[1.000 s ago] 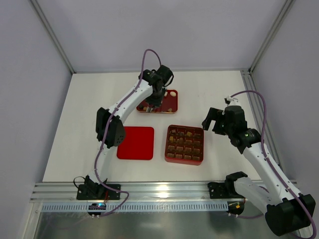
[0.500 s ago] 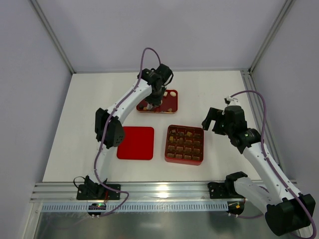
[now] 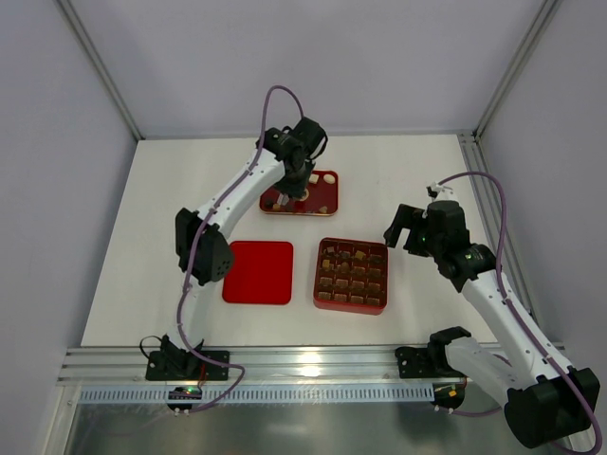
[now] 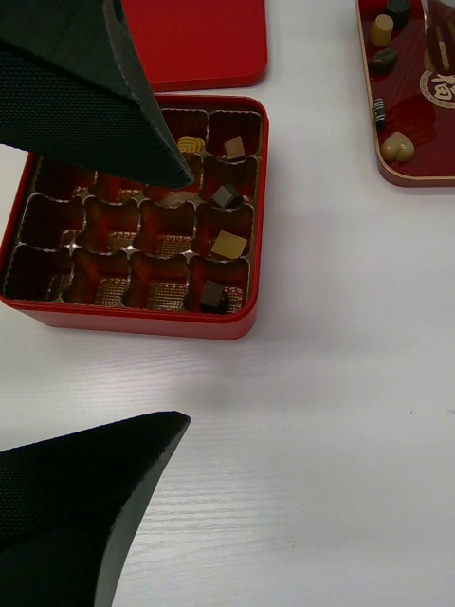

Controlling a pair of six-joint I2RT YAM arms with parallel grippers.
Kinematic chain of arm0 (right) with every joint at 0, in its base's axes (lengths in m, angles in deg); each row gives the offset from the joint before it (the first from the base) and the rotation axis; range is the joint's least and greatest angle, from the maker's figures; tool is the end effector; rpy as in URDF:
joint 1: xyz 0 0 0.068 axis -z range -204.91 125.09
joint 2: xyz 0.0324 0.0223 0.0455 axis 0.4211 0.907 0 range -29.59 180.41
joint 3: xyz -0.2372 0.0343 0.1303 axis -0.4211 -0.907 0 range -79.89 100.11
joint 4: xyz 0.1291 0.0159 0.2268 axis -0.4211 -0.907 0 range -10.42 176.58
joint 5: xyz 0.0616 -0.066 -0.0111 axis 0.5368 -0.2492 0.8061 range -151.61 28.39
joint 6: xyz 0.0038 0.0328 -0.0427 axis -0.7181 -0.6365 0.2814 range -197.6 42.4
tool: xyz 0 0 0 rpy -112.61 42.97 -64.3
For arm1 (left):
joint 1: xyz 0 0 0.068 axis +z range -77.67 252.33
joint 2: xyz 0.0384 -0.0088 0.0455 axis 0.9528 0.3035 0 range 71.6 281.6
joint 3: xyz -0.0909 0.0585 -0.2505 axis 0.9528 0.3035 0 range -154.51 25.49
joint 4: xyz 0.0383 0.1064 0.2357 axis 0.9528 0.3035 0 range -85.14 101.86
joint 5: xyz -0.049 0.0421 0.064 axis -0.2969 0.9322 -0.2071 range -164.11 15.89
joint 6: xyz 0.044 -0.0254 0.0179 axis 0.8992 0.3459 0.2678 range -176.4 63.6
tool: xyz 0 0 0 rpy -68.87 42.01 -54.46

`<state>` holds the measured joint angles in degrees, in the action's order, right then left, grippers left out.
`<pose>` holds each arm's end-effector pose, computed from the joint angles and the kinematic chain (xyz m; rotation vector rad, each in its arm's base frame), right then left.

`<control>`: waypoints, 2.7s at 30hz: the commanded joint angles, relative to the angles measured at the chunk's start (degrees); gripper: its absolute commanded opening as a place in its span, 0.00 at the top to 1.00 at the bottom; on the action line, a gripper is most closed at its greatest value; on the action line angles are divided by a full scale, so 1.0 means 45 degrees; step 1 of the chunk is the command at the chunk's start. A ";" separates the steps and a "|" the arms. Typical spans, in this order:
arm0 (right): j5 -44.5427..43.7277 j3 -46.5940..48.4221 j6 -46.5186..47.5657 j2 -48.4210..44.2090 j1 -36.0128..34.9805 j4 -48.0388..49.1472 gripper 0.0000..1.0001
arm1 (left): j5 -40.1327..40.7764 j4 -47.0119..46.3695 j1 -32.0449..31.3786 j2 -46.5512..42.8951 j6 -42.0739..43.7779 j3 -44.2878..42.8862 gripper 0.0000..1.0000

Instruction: Pack the chocolate

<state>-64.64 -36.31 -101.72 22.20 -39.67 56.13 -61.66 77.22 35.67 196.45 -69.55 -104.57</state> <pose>0.1874 0.0474 0.2768 0.2133 2.2524 0.3053 0.3669 -0.2636 0.3120 0.4902 2.6457 0.0372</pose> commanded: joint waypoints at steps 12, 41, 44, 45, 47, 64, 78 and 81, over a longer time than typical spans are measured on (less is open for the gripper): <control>-0.0167 0.0376 -0.0070 0.0073 0.0058 0.0440 0.00 | -0.0051 0.0151 -0.0231 -0.1710 -0.0398 -0.0200 0.73; -0.0714 0.0747 -0.0519 -0.0767 0.0039 -0.0301 0.00 | 0.1394 -0.0532 -0.5347 -0.5949 -0.3131 0.4331 0.73; -0.0792 0.0728 -0.0539 -0.0884 0.0039 -0.0399 0.00 | 0.1394 -0.0805 -0.5913 -0.6144 -0.3425 0.4780 0.73; -0.0811 0.0708 -0.0539 -0.0923 0.0058 -0.0400 0.00 | 0.1413 -0.0883 -0.6069 -0.6164 -0.3581 0.4897 0.73; -0.0812 0.0708 -0.0558 -0.0981 0.0058 -0.0477 0.00 | 0.1453 -0.1001 -0.6519 -0.6125 -0.3718 0.5112 0.73; -0.1007 0.0415 -0.0500 -0.1529 0.0058 -0.0849 0.00 | 0.1277 -0.1782 -0.8180 -0.4817 -0.4344 0.5484 0.73; -0.1007 0.0356 -0.0441 -0.1567 0.0039 -0.0888 0.00 | 0.1003 -0.2193 -0.8200 -0.4387 -0.4208 0.5699 0.72; -0.1007 0.0356 -0.0421 -0.1568 0.0058 -0.0907 0.00 | 0.0984 -0.2212 -0.8200 -0.4309 -0.4168 0.5699 0.71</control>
<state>-68.35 -35.33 -103.47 16.04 -39.67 51.54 -57.23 69.61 -0.79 176.65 -87.93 -78.71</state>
